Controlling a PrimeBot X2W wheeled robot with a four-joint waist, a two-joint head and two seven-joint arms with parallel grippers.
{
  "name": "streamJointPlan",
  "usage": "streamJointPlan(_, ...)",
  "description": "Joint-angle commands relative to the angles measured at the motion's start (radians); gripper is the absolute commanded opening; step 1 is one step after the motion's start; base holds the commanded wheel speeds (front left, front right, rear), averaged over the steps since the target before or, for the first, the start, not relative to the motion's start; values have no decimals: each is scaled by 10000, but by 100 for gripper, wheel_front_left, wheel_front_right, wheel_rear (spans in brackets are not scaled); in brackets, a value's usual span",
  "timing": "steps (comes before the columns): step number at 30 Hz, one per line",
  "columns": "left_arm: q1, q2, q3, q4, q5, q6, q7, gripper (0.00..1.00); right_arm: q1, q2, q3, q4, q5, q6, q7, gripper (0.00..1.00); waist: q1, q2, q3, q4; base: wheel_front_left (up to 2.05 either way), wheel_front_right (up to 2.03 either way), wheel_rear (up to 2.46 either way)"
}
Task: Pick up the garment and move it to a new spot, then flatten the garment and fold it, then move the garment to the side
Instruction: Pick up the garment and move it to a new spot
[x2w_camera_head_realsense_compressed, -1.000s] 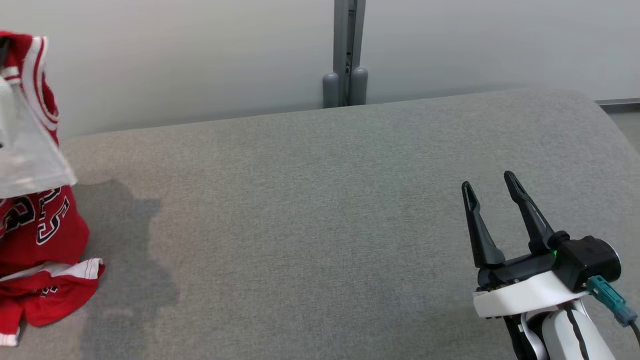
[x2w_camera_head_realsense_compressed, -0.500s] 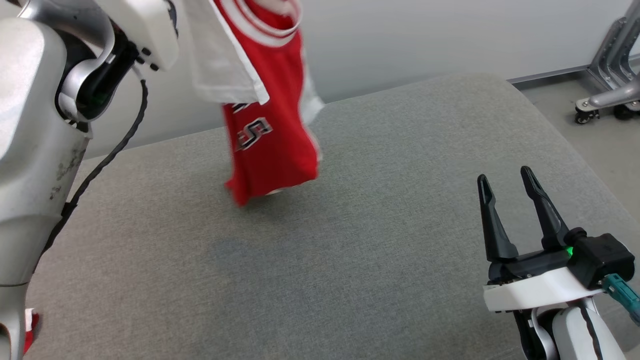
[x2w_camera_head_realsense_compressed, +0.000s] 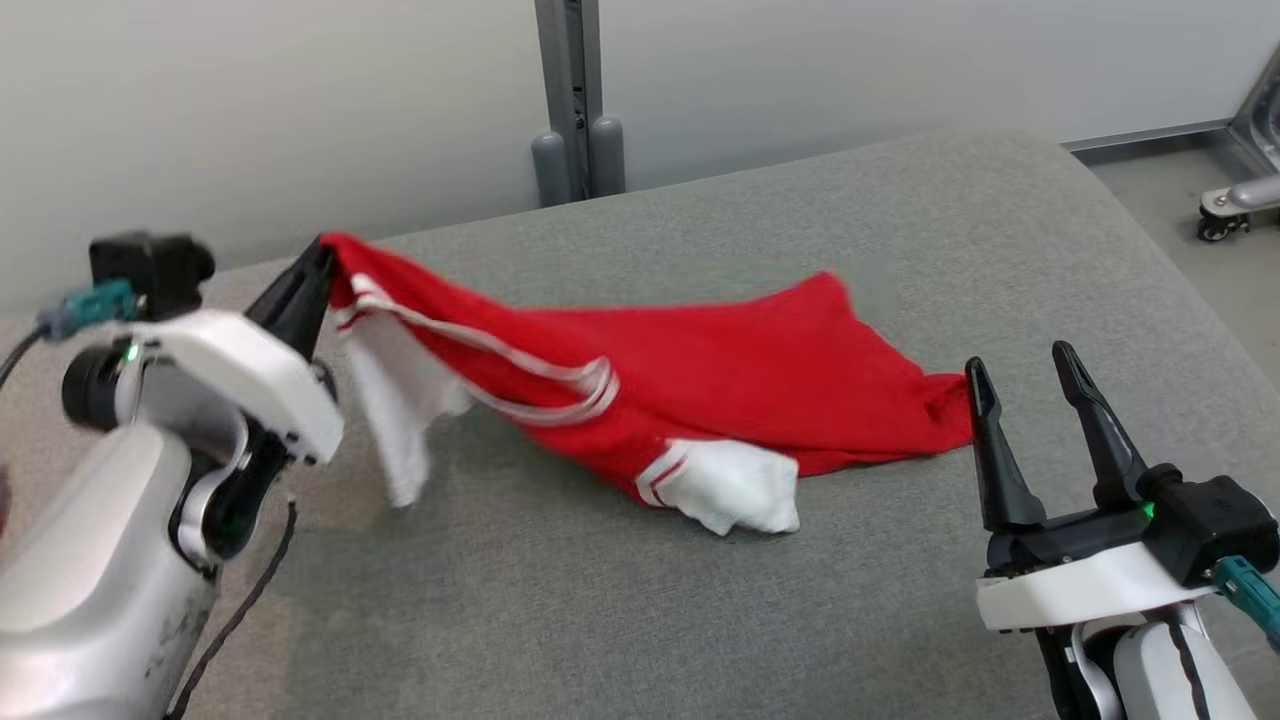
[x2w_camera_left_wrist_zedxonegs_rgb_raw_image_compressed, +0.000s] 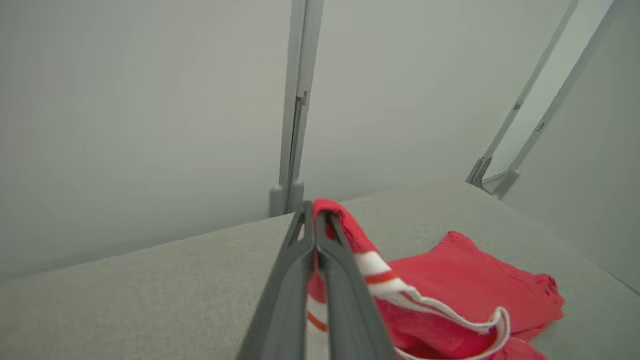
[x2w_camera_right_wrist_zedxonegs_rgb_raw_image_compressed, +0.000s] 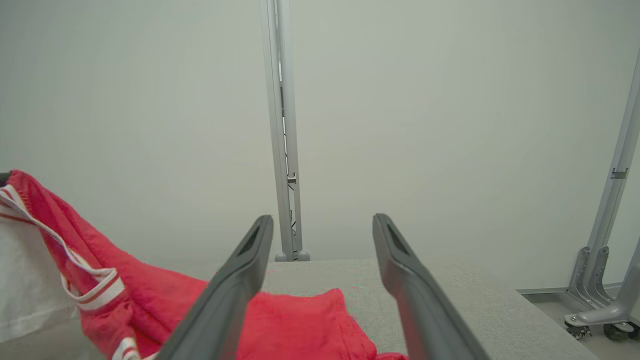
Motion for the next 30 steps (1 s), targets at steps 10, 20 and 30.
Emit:
streamJointPlan(10, 1154, 398, 155, 3278, -140, -1118, -2131, 0, -235, -52, 249, 105, -408, 1, -53, 100, 0, 0, 295, 671, 0, 0, 0)
streamJointPlan(20, 271, 178, -687, 4696, -466, -1333, -2679, 100, -397, -55, 368, 120, -387, 1, -53, 100, 0, 0, 625, 818, 0, 0, 0)
streamJointPlan(30, 449, 994, -1317, 4242, -736, -1330, -2729, 100, -28, -52, 129, 210, -479, 1, -53, 100, 0, 0, 25, 1106, 0, 0, 0)
